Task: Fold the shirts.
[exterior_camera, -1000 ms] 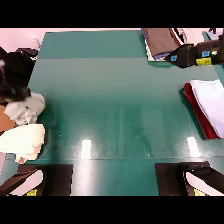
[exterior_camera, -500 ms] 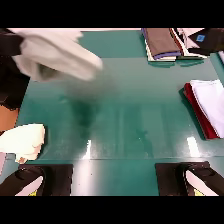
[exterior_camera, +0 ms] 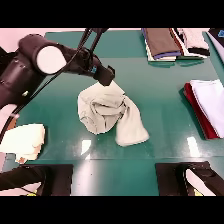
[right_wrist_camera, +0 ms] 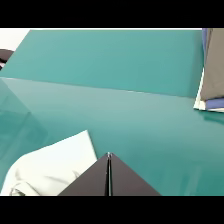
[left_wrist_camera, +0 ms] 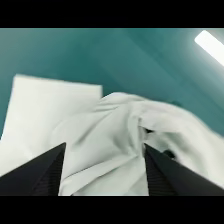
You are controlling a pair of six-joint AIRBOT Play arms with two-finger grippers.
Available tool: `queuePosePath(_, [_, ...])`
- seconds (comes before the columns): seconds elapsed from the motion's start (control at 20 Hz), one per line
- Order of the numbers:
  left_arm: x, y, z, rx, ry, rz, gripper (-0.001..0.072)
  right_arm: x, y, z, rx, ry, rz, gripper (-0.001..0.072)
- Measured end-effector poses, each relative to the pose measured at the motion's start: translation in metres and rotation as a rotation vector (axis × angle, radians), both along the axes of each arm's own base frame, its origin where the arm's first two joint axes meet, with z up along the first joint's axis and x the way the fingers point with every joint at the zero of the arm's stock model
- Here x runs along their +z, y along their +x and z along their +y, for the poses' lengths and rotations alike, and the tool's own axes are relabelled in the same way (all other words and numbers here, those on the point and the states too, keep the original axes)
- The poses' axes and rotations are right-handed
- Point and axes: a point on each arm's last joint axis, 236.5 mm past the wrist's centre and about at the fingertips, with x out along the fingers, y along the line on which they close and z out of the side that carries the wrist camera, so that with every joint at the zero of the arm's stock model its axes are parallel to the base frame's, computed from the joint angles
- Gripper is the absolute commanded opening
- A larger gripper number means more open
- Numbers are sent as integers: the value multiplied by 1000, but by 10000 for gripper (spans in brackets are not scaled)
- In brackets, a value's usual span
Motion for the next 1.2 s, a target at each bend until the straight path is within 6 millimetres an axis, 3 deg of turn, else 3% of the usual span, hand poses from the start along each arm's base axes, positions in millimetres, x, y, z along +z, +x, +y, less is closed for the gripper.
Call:
queuePosePath(0.15, [-26, 45, 63, 201, 0, 93, 565, -2, -1, -1, 0, -3, 8, 19])
queuePosePath(0.3, [-69, 71, 138, 404, -46, 244, 564, -7, -3, 0, 8, -7, 31, 19])
queuePosePath(0.4, [-109, 71, 176, 502, -72, 354, 564, -12, -3, 1, 15, -11, 51, 19])
queuePosePath(0.55, [-172, 61, 204, 602, -114, 505, 564, -17, -2, 1, 19, -12, 68, 19])
queuePosePath(0.65, [-206, 53, 204, 622, -139, 585, 565, -19, 0, 1, 19, -12, 75, 19])
queuePosePath(0.8, [-240, 47, 193, 601, -174, 668, 565, -23, 2, 1, 22, -12, 90, 19])
queuePosePath(1.0, [-262, 47, 169, 568, -203, 698, 564, -28, 4, 1, 26, -13, 107, 19])
queuePosePath(1.05, [-265, 47, 164, 565, -208, 699, 455, -29, 4, 1, 26, -14, 110, 19])
queuePosePath(1.15, [-270, 49, 160, 565, -214, 701, 75, -31, 3, 2, 30, -17, 120, 19])
queuePosePath(1.2, [-269, 49, 157, 559, -217, 703, 24, -33, 2, 2, 32, -21, 129, 19])
